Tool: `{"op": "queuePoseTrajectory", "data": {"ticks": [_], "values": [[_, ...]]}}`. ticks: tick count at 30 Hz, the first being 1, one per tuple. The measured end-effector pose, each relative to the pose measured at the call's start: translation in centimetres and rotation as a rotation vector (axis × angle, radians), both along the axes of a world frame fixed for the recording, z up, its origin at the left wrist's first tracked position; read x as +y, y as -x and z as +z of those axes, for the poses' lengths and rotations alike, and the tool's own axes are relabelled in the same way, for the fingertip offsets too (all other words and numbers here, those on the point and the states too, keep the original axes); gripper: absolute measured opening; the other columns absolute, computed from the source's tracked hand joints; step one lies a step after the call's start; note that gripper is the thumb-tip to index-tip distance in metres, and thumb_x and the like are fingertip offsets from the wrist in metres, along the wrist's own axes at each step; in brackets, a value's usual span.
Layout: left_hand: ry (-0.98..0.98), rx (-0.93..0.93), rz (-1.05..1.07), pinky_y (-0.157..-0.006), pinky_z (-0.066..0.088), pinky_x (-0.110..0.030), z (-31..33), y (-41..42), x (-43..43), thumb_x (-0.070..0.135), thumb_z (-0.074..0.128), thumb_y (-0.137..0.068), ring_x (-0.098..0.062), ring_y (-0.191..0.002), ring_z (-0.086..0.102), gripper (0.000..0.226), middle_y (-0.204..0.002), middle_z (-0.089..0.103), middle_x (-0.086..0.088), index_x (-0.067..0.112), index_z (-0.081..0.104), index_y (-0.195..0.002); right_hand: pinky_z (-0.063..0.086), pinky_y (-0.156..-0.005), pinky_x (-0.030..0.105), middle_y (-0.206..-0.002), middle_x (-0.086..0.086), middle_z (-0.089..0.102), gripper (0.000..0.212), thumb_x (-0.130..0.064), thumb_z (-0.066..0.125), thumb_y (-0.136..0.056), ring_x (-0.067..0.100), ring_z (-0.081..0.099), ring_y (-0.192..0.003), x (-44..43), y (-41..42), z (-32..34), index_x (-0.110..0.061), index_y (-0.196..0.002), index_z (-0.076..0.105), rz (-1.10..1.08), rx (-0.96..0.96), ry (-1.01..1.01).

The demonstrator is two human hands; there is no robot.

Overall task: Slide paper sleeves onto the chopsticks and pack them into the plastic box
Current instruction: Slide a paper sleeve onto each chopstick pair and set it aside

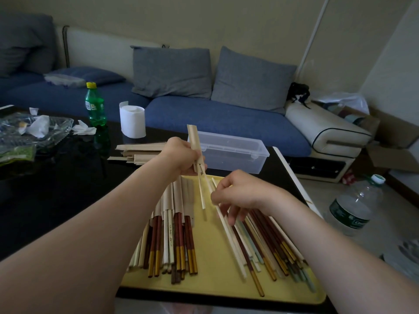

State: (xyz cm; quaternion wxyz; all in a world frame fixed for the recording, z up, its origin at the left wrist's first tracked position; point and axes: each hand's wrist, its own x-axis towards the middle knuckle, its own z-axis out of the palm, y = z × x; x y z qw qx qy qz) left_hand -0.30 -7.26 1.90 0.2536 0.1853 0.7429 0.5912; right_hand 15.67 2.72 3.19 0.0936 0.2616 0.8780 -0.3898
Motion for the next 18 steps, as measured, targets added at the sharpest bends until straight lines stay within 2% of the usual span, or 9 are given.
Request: {"op": "queuePoseTrajectory", "data": {"ticks": [5,11,18], "values": [[-0.083,-0.014,-0.01,-0.06,0.064,-0.031,0.2,-0.1,-0.1,0.009,0.066,-0.102,-0.023,-0.077,0.08,0.026,-0.103,0.075,-0.017,0.001,0.062,-0.126,0.058,-0.055,0.027,-0.082,0.008,0.082,0.018,-0.019,0.071,-0.098,0.02,0.074,-0.062,0.3,0.1,-0.2,-0.004,-0.108,0.076,0.012,-0.028,0.022],[-0.124,-0.037,-0.109,-0.078,0.066,-0.041,0.1,-0.1,-0.1,0.009,0.067,-0.101,-0.025,-0.086,0.08,0.022,-0.104,0.077,-0.018,0.0,0.065,-0.121,0.06,-0.068,0.03,-0.097,0.012,0.083,0.018,-0.02,0.076,-0.101,0.018,0.073,-0.073,0.9,0.1,-0.5,-0.005,-0.109,0.081,-0.005,0.045,0.187],[-0.166,-0.069,-0.071,-0.063,0.064,-0.033,0.2,0.2,-0.2,0.011,0.064,-0.103,-0.026,-0.084,0.08,0.025,-0.106,0.076,-0.019,-0.001,0.062,-0.126,0.06,-0.066,0.03,-0.097,0.014,0.082,0.016,-0.016,0.076,-0.1,0.019,0.072,-0.072,1.4,-0.2,-0.4,-0.004,-0.11,0.08,0.041,0.043,0.234]]}}
